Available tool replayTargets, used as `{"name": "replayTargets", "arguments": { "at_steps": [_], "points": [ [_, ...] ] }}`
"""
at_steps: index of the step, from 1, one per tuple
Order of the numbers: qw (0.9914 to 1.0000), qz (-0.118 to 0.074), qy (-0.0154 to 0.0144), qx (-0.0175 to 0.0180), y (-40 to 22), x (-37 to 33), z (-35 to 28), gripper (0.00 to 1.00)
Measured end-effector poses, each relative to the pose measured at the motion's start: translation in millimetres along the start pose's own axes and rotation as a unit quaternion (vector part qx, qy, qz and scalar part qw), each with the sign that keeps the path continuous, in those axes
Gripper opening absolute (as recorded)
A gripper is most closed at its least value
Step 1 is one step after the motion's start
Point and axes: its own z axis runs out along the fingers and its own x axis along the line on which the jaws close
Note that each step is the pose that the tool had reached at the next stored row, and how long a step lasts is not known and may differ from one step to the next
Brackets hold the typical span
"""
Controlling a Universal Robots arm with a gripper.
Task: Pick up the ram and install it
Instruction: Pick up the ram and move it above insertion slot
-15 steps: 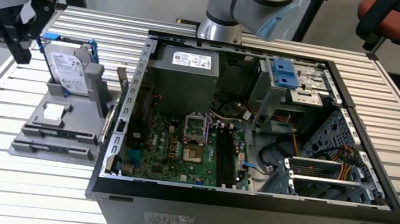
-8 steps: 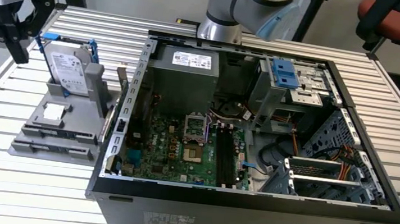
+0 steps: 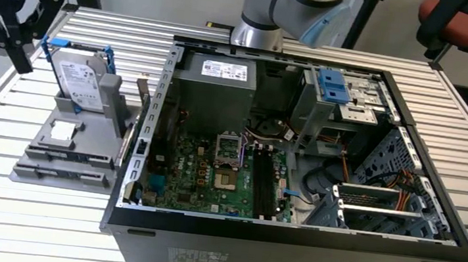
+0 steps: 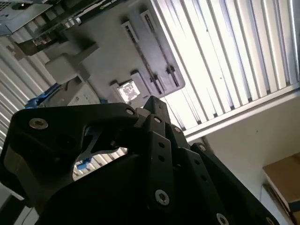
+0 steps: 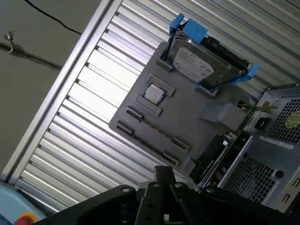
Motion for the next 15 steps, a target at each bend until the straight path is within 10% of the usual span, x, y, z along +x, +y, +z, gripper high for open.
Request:
{"name": "replayTargets", "arguments": {
  "at_steps": [8,15],
  "points": [
    [0.99737,-0.072,0.0014,0.001,0.0,0.0,-1.8,0.0],
    [0.99077,-0.136,0.0022,0.0013,0.0,0.0,-3.9,0.0]
  ]
}}
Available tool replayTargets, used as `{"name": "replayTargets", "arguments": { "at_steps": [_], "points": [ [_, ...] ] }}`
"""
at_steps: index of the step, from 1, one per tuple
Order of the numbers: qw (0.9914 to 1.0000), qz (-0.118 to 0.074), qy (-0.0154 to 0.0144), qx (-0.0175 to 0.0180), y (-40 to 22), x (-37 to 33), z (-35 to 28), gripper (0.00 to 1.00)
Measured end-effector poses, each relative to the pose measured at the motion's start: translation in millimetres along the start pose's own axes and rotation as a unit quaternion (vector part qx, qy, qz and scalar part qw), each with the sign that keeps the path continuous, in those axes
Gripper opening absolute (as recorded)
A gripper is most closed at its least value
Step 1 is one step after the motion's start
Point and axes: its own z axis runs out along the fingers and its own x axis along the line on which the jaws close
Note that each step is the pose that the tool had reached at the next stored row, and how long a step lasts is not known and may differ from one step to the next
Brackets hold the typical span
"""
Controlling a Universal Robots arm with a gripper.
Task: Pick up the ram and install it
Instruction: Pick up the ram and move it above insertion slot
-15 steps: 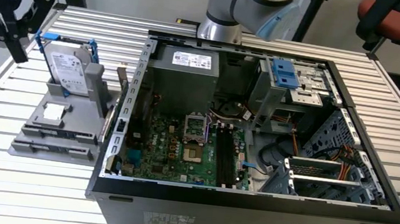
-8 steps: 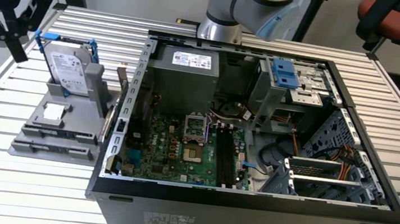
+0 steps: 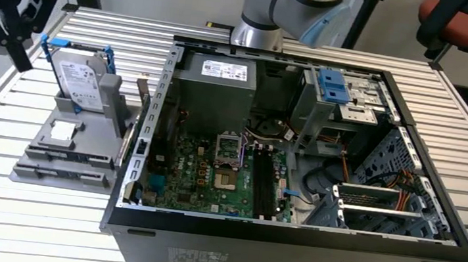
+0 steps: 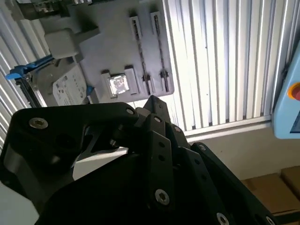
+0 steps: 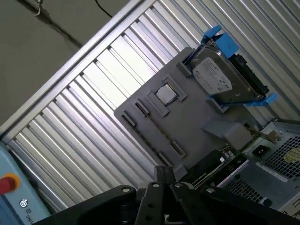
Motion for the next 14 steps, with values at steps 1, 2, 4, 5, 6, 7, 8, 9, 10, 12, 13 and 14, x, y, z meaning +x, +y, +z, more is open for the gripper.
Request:
{"name": "replayTargets", "arguments": {
  "at_steps": [1,2,4,5,6,7,8,9,10,12,13,14],
  "points": [
    [0.99996,-0.009,0.0001,0.0,0.0,0.0,-0.4,0.0],
    [0.99983,-0.018,0.0001,0.0,0.0,0.0,-0.8,0.0],
    [0.99935,-0.036,0.0002,0.0,0.0,0.0,-1.5,0.0],
    [0.99898,-0.045,0.0003,0.0,0.0,0.0,-1.8,0.0],
    [0.99852,-0.054,0.0003,0.0,0.0,0.0,-2.2,0.0],
    [0.99793,-0.064,0.0004,0.0,0.0,0.0,-2.7,0.0],
    [0.99738,-0.072,0.0005,0.0,0.0,0.0,-3.1,0.0],
    [0.99664,-0.082,0.0005,0.0,0.0,0.0,-3.5,0.0],
    [0.99586,-0.091,0.0006,0.0,0.0,0.0,-3.9,0.0],
    [0.99407,-0.109,0.0007,0.0,0.0,0.0,-4.7,0.0],
    [0.99302,-0.118,0.0007,0.0,0.0,0.0,-5.0,0.0],
    [0.99188,-0.127,0.0008,0.0,0.0,0.0,-5.4,0.0]
  ]
}}
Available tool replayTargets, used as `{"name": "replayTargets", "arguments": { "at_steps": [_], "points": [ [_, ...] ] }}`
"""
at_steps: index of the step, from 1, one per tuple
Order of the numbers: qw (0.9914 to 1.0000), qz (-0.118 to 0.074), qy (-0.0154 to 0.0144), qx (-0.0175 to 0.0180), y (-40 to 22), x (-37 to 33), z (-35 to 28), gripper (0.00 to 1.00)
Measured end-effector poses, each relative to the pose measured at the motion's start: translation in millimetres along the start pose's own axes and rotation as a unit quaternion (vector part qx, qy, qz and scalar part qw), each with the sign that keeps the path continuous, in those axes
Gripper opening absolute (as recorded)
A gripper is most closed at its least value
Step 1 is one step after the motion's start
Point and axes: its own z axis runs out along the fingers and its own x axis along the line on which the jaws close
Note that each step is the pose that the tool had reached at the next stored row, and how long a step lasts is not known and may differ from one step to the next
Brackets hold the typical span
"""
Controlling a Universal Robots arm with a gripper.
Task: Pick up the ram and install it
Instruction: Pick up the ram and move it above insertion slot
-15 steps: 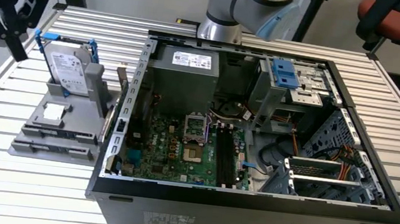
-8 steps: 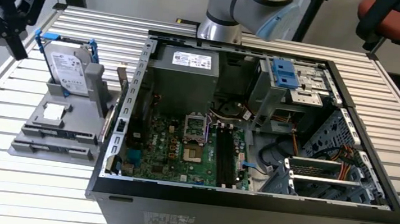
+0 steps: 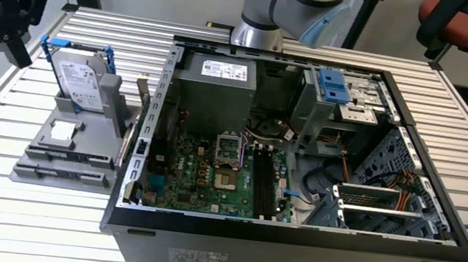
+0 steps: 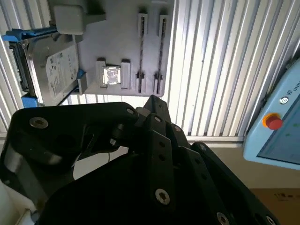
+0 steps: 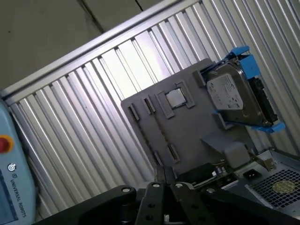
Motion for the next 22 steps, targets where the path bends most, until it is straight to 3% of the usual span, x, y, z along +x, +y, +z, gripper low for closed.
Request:
{"name": "replayTargets", "arguments": {
  "at_steps": [3,7,10,14,18,21,22],
  "points": [
    [0.99963,-0.027,0.0002,0.0,0.0,0.0,-1.2,0.0],
    [0.99799,-0.063,0.0005,0.0,0.0,0.0,-2.6,0.0],
    [0.99589,-0.091,0.0007,0.0,0.1,0.0,-3.9,0.0],
    [0.99192,-0.127,0.0009,0.0,0.1,0.0,-5.9,0.0],
    [0.98667,-0.163,0.0012,0.0,0.0,0.0,-7.6,0.0],
    [0.98191,-0.189,0.0015,0.0,0.0,0.0,-8.8,0.0],
    [0.97515,-0.222,0.0017,0.0,0.1,0.0,-10.2,0.0]
  ]
}}
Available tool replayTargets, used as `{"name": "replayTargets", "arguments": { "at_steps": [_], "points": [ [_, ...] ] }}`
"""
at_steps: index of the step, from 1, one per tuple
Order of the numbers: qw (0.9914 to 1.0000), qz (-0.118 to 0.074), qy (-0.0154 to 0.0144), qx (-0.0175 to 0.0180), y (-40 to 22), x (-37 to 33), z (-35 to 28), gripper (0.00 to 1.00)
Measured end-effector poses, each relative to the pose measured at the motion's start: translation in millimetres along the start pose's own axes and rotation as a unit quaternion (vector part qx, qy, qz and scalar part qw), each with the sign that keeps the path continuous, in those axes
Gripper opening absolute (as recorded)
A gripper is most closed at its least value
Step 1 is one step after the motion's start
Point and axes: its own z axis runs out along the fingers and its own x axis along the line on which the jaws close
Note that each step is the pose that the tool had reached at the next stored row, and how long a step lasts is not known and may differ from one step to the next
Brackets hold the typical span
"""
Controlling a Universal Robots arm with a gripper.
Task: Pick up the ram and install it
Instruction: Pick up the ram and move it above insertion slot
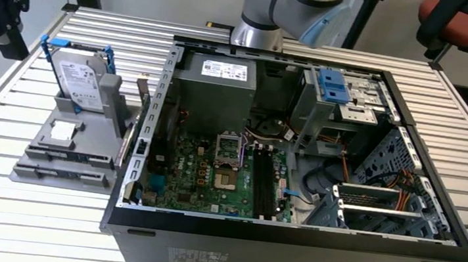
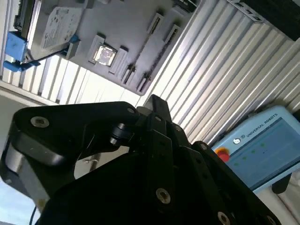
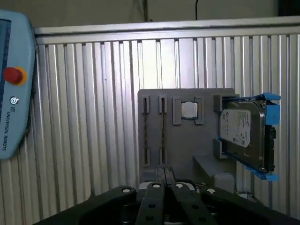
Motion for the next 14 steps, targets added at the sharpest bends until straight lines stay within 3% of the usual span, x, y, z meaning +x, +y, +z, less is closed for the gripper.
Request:
{"name": "replayTargets", "arguments": {
  "at_steps": [4,9,10,11,14],
  "points": [
    [0.99923,-0.039,0.0003,0.0001,0.0,0.0,-1.1,0.0],
    [0.99646,-0.084,0.0007,0.0001,0.0,0.0,-1.8,0.0],
    [0.99632,-0.086,0.0009,0.0002,0.0,0.0,-2.1,0.0],
    [0.99638,-0.085,0.0006,0.0001,0.0,0.3,-1.8,0.0],
    [0.9981,-0.062,0.0005,-0.0001,0.0,0.4,-0.1,0.0]
  ]
}}
